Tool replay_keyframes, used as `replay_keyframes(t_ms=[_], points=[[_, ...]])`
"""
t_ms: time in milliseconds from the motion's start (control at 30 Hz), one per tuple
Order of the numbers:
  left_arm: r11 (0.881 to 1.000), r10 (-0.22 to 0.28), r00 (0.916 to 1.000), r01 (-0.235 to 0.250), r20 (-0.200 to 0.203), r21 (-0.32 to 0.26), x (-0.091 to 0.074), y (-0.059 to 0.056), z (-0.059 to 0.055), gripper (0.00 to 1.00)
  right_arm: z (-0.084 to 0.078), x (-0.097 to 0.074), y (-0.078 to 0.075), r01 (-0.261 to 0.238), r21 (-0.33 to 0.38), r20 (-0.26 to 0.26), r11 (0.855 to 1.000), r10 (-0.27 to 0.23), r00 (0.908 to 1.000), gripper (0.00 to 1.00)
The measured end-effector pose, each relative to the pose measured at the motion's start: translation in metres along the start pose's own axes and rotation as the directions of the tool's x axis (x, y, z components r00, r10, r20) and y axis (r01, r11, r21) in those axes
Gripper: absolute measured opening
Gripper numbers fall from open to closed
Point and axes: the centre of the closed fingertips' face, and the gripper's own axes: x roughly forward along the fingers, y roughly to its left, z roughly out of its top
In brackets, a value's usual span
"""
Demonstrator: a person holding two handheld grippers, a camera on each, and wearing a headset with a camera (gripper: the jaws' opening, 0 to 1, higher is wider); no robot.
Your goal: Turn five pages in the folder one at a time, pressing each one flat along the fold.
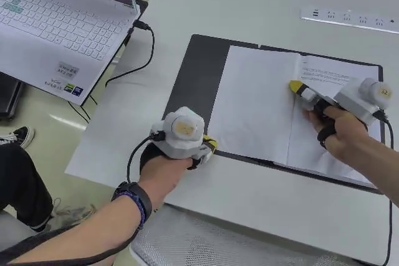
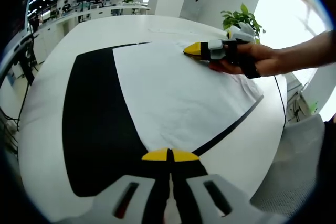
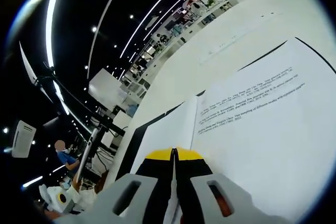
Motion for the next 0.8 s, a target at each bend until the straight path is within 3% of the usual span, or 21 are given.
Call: replay_keyframes(t_ms=[233, 467, 800], points=[[1.0, 0.0, 1.0, 0.0, -0.002, 0.001, 0.0, 0.0, 0.0, 0.0, 0.014, 0.015, -0.008, 0.02, 0.059, 0.052, 0.998, -0.023, 0.9984, 0.0], [1.0, 0.004, 0.9998, -0.004, -0.019, 0.007, 0.001, 0.0, 0.0, 0.0, 0.026, 0.031, -0.016, 0.021, 0.071, 0.074, 0.997, -0.027, 0.9969, 0.0], [1.0, 0.003, 0.9998, -0.003, -0.018, 0.003, 0.0, 0.0, 0.001, 0.0, 0.045, 0.062, -0.028, 0.048, -0.021, 0.049, 0.999, -0.047, 0.9977, 0.0]])
